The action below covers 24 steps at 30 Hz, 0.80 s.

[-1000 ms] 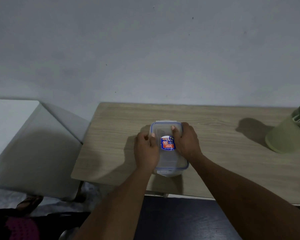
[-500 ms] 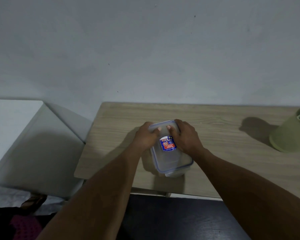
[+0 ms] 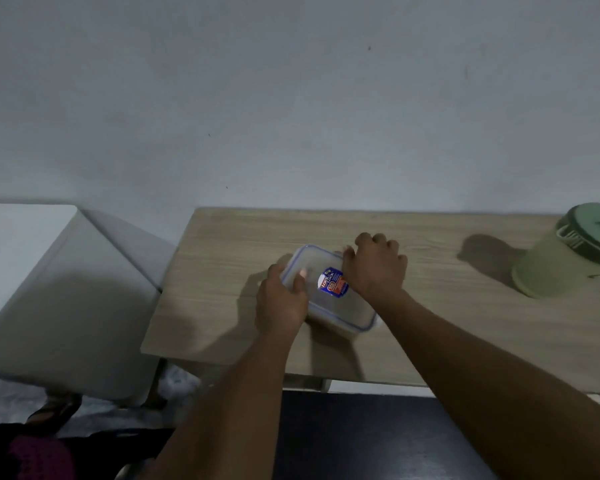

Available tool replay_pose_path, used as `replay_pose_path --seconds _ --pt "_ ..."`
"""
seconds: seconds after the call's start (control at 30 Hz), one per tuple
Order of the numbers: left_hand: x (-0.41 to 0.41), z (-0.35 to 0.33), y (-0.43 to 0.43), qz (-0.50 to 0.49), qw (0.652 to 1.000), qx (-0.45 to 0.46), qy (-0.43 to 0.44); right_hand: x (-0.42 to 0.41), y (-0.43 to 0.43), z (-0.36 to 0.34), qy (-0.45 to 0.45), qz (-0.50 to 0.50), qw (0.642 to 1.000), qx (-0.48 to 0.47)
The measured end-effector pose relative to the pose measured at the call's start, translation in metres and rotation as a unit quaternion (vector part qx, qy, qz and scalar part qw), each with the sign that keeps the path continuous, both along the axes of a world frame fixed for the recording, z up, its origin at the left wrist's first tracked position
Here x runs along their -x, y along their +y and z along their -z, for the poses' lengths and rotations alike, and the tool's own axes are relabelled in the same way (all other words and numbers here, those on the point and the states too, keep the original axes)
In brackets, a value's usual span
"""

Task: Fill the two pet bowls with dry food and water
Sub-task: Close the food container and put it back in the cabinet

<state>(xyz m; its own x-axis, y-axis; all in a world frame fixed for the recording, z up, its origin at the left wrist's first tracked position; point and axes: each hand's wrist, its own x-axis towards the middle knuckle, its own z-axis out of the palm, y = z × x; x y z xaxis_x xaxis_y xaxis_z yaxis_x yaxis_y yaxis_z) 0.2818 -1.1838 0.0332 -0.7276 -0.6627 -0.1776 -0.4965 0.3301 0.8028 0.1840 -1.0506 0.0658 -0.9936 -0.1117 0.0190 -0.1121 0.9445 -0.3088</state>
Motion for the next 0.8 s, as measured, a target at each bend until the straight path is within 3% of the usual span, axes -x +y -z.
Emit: replay_pose_path --seconds 0.13,0.3,0.67,0.8 --pt "0.002 -0.003 -0.001 0.009 1.0 -0.011 -0.026 -0.045 0.026 0.023 -0.021 0.11 0.994 0.022" --pt "0.004 -0.006 -0.008 0.023 0.999 0.006 -0.033 -0.051 0.022 0.039 -0.04 0.121 0.977 0.169" --pt "0.011 -0.006 -0.023 0.027 0.997 -0.063 -0.043 -0.036 0.028 0.038 -0.045 0.063 0.983 0.164" --pt "0.008 -0.014 -0.026 0.048 0.993 -0.091 -0.056 -0.032 0.03 0.032 -0.017 0.082 0.991 0.101"
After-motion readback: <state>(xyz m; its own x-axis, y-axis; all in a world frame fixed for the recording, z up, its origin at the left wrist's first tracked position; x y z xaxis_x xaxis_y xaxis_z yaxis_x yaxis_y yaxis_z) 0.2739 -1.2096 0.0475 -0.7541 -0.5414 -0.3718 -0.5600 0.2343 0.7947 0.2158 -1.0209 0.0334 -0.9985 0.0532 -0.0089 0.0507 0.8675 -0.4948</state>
